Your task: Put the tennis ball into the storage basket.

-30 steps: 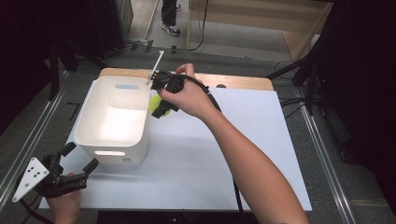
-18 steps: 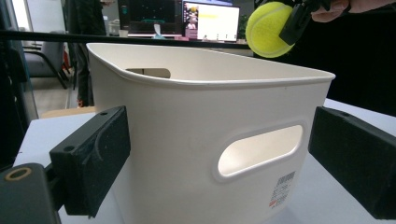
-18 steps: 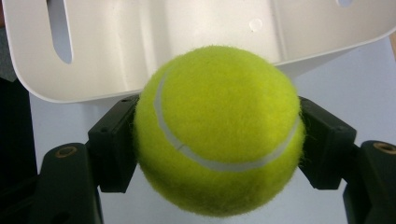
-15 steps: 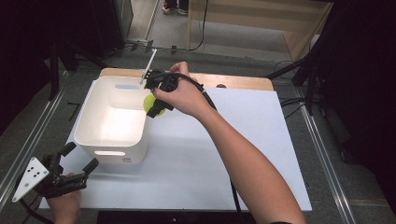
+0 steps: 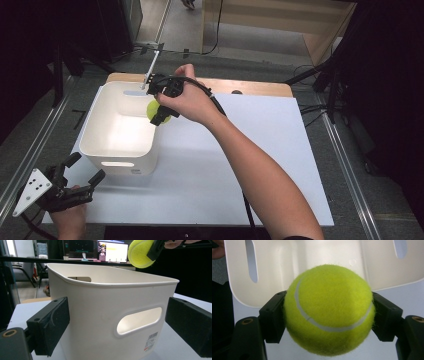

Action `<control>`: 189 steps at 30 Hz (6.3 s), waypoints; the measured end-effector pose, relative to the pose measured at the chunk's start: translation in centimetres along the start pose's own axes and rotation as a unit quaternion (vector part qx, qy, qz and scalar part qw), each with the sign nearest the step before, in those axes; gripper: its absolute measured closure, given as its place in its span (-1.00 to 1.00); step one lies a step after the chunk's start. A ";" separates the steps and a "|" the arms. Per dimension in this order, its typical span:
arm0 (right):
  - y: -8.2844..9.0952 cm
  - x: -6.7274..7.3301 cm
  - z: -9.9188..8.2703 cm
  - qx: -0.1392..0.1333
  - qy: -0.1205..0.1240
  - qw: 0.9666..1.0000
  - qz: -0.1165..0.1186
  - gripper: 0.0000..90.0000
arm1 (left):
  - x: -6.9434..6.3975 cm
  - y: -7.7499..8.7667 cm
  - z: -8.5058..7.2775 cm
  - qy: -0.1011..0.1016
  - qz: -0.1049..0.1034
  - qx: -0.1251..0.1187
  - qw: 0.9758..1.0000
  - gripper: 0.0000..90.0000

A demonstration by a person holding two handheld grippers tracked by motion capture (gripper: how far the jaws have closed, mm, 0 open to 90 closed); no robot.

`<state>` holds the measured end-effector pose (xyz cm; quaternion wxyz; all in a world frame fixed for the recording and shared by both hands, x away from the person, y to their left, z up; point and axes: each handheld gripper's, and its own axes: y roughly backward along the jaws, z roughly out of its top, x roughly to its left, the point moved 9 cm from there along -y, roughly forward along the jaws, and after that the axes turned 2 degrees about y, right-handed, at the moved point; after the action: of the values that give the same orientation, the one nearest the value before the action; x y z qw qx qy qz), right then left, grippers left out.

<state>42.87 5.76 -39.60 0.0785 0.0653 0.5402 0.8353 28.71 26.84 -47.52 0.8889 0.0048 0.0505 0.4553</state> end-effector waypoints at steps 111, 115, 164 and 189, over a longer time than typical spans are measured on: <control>-5.9 1.7 1.4 0.000 0.011 1.000 0.000 -0.78 | -0.2 -0.1 0.0 -0.003 0.000 0.002 1.000 -0.87; -5.3 1.7 1.4 -0.008 0.009 1.000 -0.006 -0.81 | -0.1 -0.1 -0.1 -0.006 0.000 0.004 1.000 -0.87; -1.4 -0.6 -5.4 -0.064 -0.051 0.996 -0.039 -0.97 | -0.2 -0.2 -0.1 -0.008 0.001 0.005 1.000 -0.87; 0.0 -1.6 -11.8 -0.103 -0.099 0.987 -0.068 -0.97 | -0.2 -0.3 -0.2 -0.014 0.003 0.009 1.000 -0.87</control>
<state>42.15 -5.05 -44.44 0.1946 0.1022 0.4444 0.8684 28.76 26.50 -47.71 0.8881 0.0192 0.0420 0.4573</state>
